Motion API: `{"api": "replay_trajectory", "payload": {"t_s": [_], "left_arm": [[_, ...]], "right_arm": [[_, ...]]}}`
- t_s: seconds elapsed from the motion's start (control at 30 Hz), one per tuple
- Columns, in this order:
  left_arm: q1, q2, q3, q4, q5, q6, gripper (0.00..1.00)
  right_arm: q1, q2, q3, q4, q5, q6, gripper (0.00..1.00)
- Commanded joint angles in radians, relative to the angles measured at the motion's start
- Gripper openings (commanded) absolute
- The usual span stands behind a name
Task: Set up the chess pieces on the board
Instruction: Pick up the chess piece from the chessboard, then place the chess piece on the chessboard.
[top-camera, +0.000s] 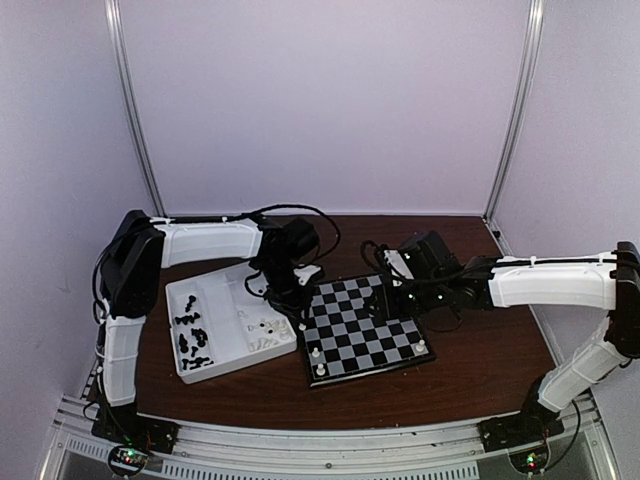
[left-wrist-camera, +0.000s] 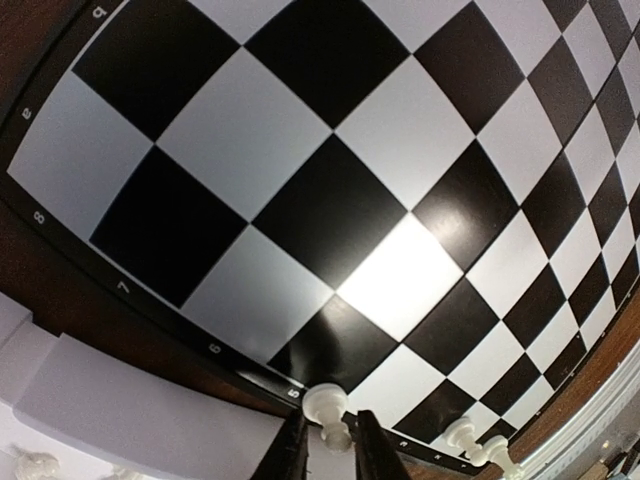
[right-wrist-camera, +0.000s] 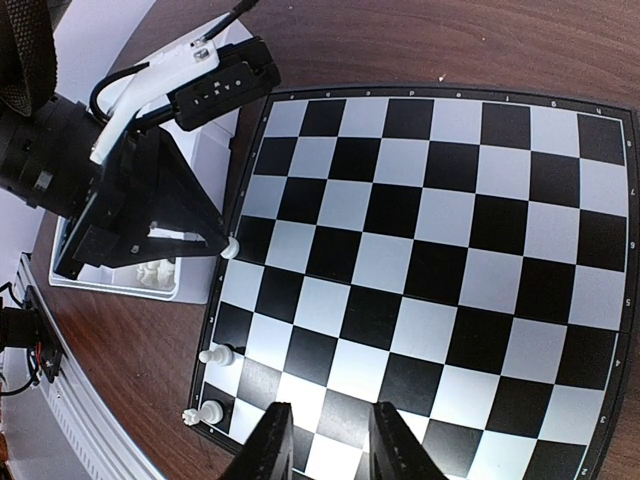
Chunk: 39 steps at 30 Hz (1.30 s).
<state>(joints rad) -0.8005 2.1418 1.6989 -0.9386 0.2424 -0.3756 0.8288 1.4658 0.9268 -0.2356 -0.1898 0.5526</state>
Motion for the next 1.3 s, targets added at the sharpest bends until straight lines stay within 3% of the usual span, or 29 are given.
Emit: {"api": "replay_trajectory", "payload": {"t_s": [0.0,0.33,0.67,0.9,1.27], "left_arm": [[-0.007,0.016,0.011,0.021,-0.003,0.004,0.17],[-0.014,0.018,0.010,0.012,-0.023,0.006,0.17],[-0.029,0.016,0.050,-0.024,-0.039,0.009,0.01],[-0.070,0.013,0.083,-0.023,-0.036,0.006,0.00],[-0.204,0.036,0.140,0.070,-0.020,0.031,0.00]], "right_arm": [[-0.002,-0.031,-0.012,0.004,0.024,-0.005,0.29],[-0.002,-0.030,-0.013,0.008,0.023,-0.004,0.29],[-0.002,-0.032,-0.014,0.005,0.026,-0.004,0.29],[-0.001,-0.047,-0.022,-0.001,0.043,-0.002,0.28],[-0.003,-0.273,-0.151,-0.014,0.306,0.041,0.28]]}}
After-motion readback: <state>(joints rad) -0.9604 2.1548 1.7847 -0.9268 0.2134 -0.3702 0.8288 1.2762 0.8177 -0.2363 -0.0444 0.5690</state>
